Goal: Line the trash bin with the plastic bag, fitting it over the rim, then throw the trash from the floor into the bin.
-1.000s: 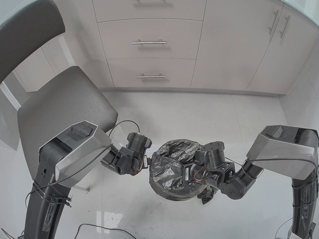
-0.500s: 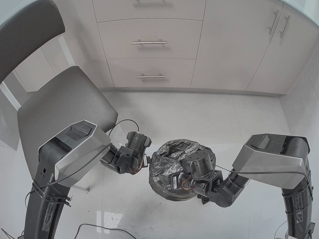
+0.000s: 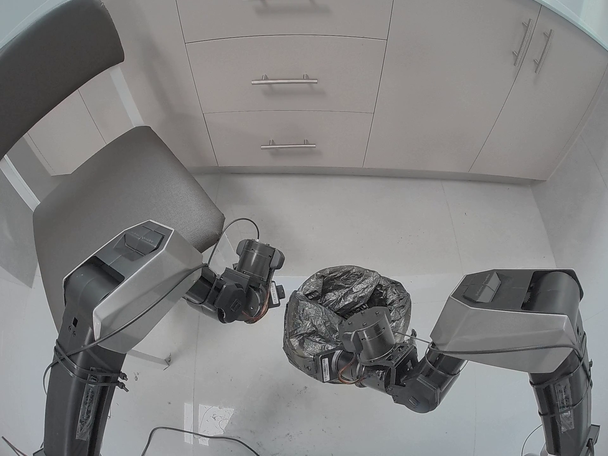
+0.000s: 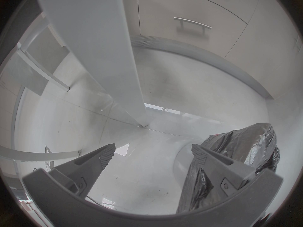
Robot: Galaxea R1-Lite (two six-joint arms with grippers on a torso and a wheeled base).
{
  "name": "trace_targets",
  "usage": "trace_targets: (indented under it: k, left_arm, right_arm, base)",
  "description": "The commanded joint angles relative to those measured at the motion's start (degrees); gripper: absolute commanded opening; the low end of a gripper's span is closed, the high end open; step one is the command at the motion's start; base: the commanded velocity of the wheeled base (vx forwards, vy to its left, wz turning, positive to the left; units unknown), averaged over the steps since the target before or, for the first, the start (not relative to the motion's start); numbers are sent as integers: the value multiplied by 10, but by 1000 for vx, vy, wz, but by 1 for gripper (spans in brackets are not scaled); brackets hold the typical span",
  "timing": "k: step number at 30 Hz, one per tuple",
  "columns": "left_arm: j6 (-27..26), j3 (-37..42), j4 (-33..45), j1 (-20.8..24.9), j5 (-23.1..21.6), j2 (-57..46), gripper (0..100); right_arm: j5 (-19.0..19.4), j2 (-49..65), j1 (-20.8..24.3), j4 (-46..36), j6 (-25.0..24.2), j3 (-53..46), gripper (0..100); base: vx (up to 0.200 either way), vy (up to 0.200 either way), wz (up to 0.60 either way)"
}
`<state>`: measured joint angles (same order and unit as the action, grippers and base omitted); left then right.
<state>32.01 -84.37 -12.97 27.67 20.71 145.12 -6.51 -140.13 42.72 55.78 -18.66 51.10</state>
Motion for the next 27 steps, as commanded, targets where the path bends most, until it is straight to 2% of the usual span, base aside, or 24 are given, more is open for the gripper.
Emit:
trace_targets:
  k: [1, 11, 17, 27]
  left_arm:
    - [7, 0, 0, 1, 0, -9, 100]
    - [11, 1, -21, 1, 0, -9, 100]
    - [10, 2, -21, 1, 0, -9, 100]
    - [10, 1, -21, 1, 0, -8, 100]
  right_arm:
    - [0, -1, 13, 1, -1, -15, 100]
    - [0, 7, 34, 4, -10, -21, 100]
    - [0, 19, 65, 4, -11, -30, 100]
    - [-7, 63, 56, 5, -7, -50, 100]
  base:
    - [0, 0, 0]
    - [0, 0, 0]
    - [0, 0, 0]
    - [0, 0, 0]
